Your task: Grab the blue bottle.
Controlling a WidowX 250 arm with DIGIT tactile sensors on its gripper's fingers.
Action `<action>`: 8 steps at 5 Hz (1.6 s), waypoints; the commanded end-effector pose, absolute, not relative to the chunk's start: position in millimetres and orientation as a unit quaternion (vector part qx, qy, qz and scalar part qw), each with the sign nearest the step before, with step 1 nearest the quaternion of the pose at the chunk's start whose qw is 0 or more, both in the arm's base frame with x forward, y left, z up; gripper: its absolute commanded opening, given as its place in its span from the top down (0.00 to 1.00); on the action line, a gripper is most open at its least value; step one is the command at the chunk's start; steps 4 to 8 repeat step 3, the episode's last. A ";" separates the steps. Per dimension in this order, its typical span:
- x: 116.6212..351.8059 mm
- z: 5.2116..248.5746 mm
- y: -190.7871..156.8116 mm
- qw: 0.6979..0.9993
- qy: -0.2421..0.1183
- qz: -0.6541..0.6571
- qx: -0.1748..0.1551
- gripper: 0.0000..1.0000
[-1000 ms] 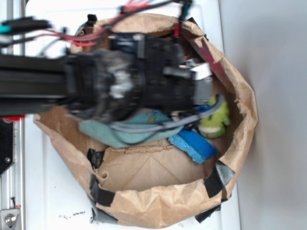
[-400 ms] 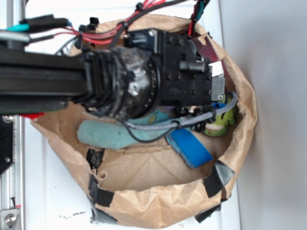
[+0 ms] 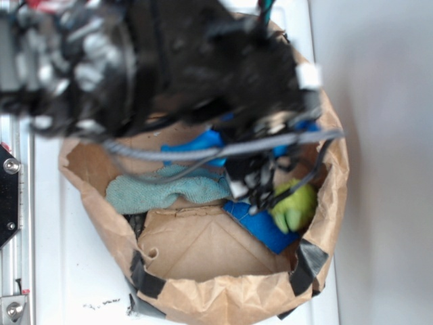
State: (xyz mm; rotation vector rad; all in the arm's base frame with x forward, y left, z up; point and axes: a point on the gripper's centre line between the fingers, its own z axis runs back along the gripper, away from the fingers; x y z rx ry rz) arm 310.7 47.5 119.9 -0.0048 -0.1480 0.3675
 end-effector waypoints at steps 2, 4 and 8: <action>291.8 195.9 60.3 0.986 -0.100 0.136 -0.016 1.00; 285.0 193.0 56.4 0.984 -0.126 0.129 0.016 1.00; 285.0 193.0 56.4 0.984 -0.126 0.129 0.016 1.00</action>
